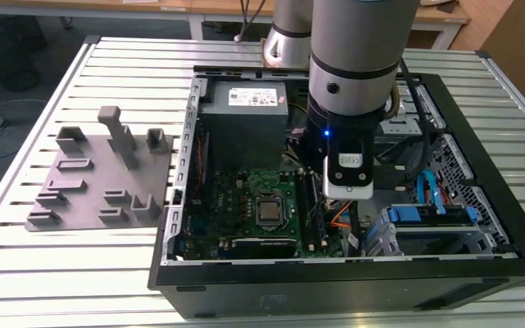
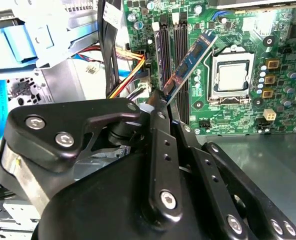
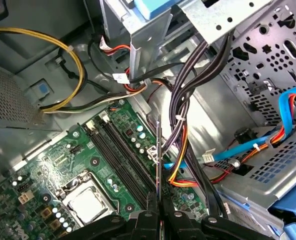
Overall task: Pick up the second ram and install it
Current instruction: 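Insert the second ram into the second slot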
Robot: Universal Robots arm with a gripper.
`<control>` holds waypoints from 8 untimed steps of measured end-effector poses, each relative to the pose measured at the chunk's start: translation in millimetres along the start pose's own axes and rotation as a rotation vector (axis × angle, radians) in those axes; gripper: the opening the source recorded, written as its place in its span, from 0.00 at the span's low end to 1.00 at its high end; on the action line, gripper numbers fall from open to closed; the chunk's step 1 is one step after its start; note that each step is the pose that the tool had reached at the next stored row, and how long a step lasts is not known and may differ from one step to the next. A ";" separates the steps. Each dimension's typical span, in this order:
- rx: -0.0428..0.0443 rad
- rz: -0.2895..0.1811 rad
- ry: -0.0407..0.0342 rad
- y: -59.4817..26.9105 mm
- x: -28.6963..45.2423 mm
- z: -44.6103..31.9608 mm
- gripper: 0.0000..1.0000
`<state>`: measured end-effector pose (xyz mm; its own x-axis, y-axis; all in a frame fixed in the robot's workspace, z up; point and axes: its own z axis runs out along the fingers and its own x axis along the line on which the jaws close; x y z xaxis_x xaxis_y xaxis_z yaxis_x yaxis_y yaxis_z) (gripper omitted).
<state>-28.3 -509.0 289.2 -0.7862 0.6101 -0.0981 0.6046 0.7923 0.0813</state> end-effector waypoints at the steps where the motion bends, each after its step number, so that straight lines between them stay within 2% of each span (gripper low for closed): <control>1: -0.0012 -0.015 0.0011 0.0 0.0 -0.1 0.14; 8: -0.0140 -0.141 0.0116 -0.1 0.1 0.5 0.14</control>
<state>-28.3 -509.0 288.7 -0.8649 0.4923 -0.0981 0.4861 0.8701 0.0814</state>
